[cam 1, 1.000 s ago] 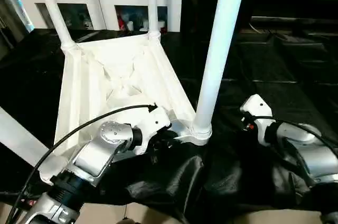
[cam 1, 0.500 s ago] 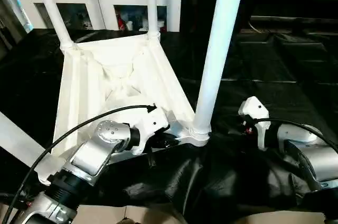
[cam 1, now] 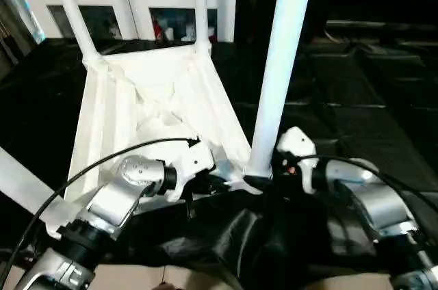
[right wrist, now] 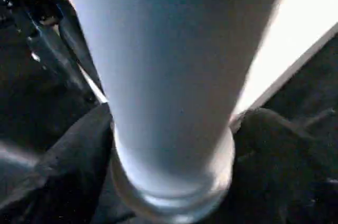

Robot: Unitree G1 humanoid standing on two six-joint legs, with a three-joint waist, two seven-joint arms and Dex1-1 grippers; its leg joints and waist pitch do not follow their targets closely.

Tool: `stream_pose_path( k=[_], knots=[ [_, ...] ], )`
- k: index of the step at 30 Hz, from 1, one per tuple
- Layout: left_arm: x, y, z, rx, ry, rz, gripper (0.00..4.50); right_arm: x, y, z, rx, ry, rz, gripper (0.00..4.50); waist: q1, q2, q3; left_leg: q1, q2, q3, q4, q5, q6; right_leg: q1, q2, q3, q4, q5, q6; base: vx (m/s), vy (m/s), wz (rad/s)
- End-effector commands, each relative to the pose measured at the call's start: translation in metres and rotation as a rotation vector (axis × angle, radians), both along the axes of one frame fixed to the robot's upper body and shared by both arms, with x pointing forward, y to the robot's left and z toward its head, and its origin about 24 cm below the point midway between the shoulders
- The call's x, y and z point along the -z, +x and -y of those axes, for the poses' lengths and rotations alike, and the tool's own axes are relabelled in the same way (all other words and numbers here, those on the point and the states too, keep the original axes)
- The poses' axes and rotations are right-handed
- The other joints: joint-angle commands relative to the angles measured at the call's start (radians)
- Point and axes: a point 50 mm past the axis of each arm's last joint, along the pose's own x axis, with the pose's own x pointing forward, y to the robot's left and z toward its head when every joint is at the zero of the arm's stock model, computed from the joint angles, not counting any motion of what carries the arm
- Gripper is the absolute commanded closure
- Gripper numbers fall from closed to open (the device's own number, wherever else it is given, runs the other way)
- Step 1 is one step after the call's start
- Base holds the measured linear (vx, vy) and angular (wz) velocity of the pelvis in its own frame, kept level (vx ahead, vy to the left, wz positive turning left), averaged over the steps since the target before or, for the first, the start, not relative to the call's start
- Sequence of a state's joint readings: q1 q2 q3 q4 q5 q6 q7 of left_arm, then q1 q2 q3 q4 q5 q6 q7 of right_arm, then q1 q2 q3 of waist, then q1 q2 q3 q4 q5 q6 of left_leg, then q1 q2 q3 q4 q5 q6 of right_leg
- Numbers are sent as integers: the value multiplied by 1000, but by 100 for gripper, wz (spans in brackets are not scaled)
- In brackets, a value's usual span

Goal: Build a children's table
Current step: Rotate leg to tighten

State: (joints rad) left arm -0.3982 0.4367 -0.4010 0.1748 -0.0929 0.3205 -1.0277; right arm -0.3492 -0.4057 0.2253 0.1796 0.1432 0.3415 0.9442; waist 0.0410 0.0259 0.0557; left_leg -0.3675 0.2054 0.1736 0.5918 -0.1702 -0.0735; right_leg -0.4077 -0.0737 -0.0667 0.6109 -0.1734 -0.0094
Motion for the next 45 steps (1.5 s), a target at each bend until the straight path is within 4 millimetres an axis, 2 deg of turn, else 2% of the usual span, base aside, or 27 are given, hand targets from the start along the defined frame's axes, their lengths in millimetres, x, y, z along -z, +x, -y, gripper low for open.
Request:
stream_pose_path(
  k=[1, 3, 5, 8, 11, 14, 16, 17, 18, 19, 20, 21, 22, 23, 25, 26, 29, 30, 33, 35, 38, 41, 43, 45],
  knots=[
    [-1, 1, -4, 13, -5, -5, 450, -3, 3, -1, -14, -5, 18, 86, 4, -7, -65, 6, 16, -5, -67, -274, 20, 50, -52, 41, -85, -314, -176, 0, 0, 0],
    [-1, 1, -4, 12, -5, -6, 450, -2, 3, -2, -17, -6, 18, 94, 5, -9, -64, 6, 15, -4, -67, -273, 21, 50, -52, 41, -85, -316, -176, 0, 0, 0],
    [0, 1, -5, 11, -4, -7, 450, 0, 4, -3, -17, -5, 10, 122, 5, -8, -63, 6, 15, -4, -68, -282, 19, 50, -52, 41, -87, -339, -170, 0, 0, 0],
    [0, 2, -6, 5, -3, -9, 450, 2, 4, -4, -19, -2, 3, 140, 3, -8, -61, 6, 14, -5, -68, -298, 15, 48, -53, 40, -91, -375, -159, 0, 0, 0],
    [1, 3, -7, -9, -2, -10, 450, 4, 4, -6, -13, 11, -6, 170, 3, -6, -63, 7, 14, -5, -68, -294, 14, 48, -52, 41, -90, -371, -157, 0, 0, 0],
    [1, 4, -8, -24, -1, -9, 450, 5, 4, -7, -3, 22, -12, 174, 0, -6, -62, 5, 13, -6, -69, -298, 13, 49, -51, 40, -90, -369, -159, 0, 0, 0],
    [0, 25, -4, -185, -20, 37, 450, 18, 18, -13, 211, 65, -25, 176, -6, -5, -55, 10, 11, -3, -70, -332, 11, 39, -50, 38, -100, -436, -151, 0, 0, 0],
    [-1, 28, -3, -214, -22, 45, 450, 20, 21, -14, 251, 67, -28, 176, -10, -4, -53, 17, 4, -6, -64, -360, -8, 36, -53, 32, -108, -520, -130, 0, 0, 0],
    [-3, 39, 2, -297, -30, 64, 450, 27, 28, -19, 367, 70, -39, 176, -13, -8, -56, 13, 2, -8, -64, -352, -14, 42, -56, 31, -110, -536, -120, 0, 0, 0],
    [-4, 43, 4, -319, -34, 69, 450, 29, 31, -21, 401, 69, -40, 176, -16, -3, -55, 14, 1, -12, -65, -359, -24, 39, -56, 25, -113, -567, -104, 0, 0, 0],
    [-5, 48, 8, -351, -38, 79, 450, 31, 34, -25, 440, 65, -38, 176, -15, -2, -57, 18, 3, -16, -66, -370, -25, 40, -59, 22, -117, -578, -88, 0, 0, 0],
    [-7, 54, 14, -389, -42, 94, 450, 33, 39, -32, 496, 55, -31, 176, -15, -1, -57, 16, 3, -17, -67, -379, -19, 39, -59, 21, -119, -573, -83, 0, 0, 0],
    [-8, 56, 16, -398, -44, 97, 450, 33, 41, -34, 516, 51, -29, 176, -16, 0, -57, 18, 2, -15, -67, -382, -18, 36, -57, 22, -122, -572, -84, 0, 0, 0],
    [-10, 60, 23, -419, -46, 113, 450, 34, 46, -40, 569, 37, -18, 176, -17, -2, -60, 18, 1, -16, -66, -381, -18, 37, -57, 22, -118, -557, -89, 0, 0, 0],
    [-11, 63, 29, -424, -49, 128, 450, 32, 50, -48, 591, 31, 5, 176, -16, 1, -60, 19, 3, -17, -69, -383, -16, 38, -57, 22, -117, -530, -98, 0, 0, 0],
    [-12, 64, 35, -412, -56, 137, 450, 29, 53, -57, 579, 45, 24, 176, -16, 1, -60, 20, 3, -14, -68, -386, -11, 34, -57, 24, -118, -508, -109, 0, 0, 0],
    [-14, 64, 46, -359, -69, 155, 450, 21, 54, -74, 510, 101, 65, 176, -9, -1, -65, 15, 7, -11, -70, -357, 0, 41, -57, 30, -108, -421, -137, 0, 0, 0],
    [-14, 63, 47, -350, -69, 159, 450, 20, 54, -75, 498, 121, 54, 121, -7, 0, -66, 14, 8, -11, -71, -348, 3, 43, -58, 32, -104, -399, -145, 0, 0, 0],
    [-13, 59, 44, -291, -76, 165, 450, 16, 52, -73, 444, 203, 10, 101, 0, 0, -71, 11, 9, -7, -69, -303, 28, 49, -58, 36, -93, -313, -179, 0, 0, 0],
    [-13, 54, 39, -235, -95, 152, 450, 14, 51, -64, 413, 201, 26, 78, 1, 1, -74, 5, 10, -4, -66, -246, 40, 55, -58, 37, -84, -236, -204, 0, 0, 0],
    [-12, 48, 35, -158, -115, 139, 450, 14, 48, -54, 326, 146, 59, 65, 6, -1, -76, 2, 13, -3, -65, -209, 46, 59, -59, 37, -78, -203, -214, 0, 0, 0],
    [-8, 38, 25, -63, -102, 113, 450, 12, 41, -37, 198, 107, 71, 65, 9, 0, -74, 4, 15, -2, -65, -214, 51, 57, -59, 38, -79, -209, -216, 0, 0, 0],
    [-7, 32, 18, -4, -95, 90, 450, 9, 34, -26, 105, 91, 66, 65, 17, -2, -72, 6, 18, -1, -67, -223, 56, 57, -57, 39, -79, -217, -215, 0, 0, 0],
    [-8, 29, 15, 26, -103, 74, 450, 7, 30, -20, 58, 87, 56, 65, 24, 1, -70, 10, 20, 0, -68, -238, 53, 51, -57, 40, -80, -232, -215, 0, 0, 0]
  ],
)
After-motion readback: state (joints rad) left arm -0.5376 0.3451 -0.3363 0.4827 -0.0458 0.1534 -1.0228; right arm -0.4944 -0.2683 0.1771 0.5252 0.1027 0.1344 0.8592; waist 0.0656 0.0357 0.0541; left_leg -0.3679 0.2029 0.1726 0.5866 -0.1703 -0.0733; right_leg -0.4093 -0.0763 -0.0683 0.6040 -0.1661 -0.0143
